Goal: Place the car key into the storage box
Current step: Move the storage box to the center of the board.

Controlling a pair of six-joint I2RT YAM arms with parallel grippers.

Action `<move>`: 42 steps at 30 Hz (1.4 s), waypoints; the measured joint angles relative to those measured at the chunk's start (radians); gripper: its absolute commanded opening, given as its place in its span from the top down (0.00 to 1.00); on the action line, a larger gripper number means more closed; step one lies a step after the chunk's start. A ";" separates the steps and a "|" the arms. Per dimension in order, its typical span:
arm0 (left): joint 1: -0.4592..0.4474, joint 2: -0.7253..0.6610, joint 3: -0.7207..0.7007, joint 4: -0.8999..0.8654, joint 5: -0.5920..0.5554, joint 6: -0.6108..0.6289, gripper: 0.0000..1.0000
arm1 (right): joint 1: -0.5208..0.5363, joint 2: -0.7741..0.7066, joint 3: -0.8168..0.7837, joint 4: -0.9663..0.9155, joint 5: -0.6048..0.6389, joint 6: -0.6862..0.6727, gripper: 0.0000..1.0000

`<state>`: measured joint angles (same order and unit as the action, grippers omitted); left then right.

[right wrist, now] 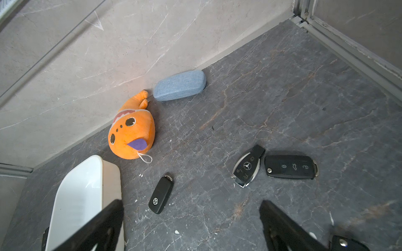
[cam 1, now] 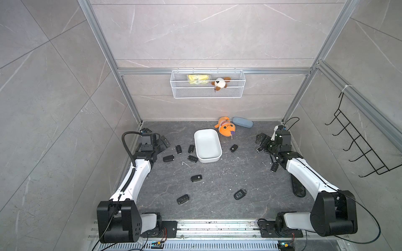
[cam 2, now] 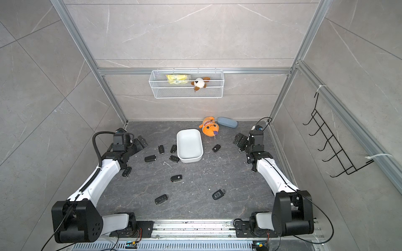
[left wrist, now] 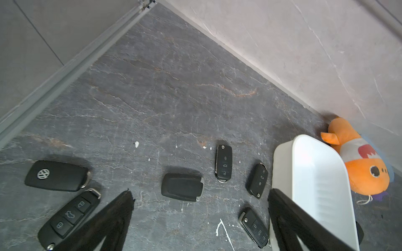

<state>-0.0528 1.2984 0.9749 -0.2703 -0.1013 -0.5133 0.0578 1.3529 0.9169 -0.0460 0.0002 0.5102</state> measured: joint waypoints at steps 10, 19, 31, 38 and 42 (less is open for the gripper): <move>-0.171 0.177 0.132 -0.011 -0.011 0.001 0.00 | 0.000 0.047 0.172 -0.156 0.038 0.019 0.00; -0.298 0.389 0.281 -0.029 -0.020 0.001 0.00 | -0.005 0.068 0.200 -0.212 0.029 0.040 0.00; -0.358 0.671 0.520 -0.126 0.031 0.008 0.44 | 0.002 0.036 0.183 -0.229 -0.072 0.024 0.00; -0.364 0.750 0.583 -0.159 0.034 0.026 0.72 | 0.101 0.019 0.182 -0.252 -0.083 0.005 0.00; -0.380 0.758 0.584 -0.176 0.034 0.032 0.85 | 0.163 0.019 0.182 -0.281 -0.079 -0.005 0.00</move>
<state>-0.4332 2.0567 1.5593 -0.4465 -0.0677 -0.4816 0.2207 1.3716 1.0992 -0.3271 -0.0788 0.5049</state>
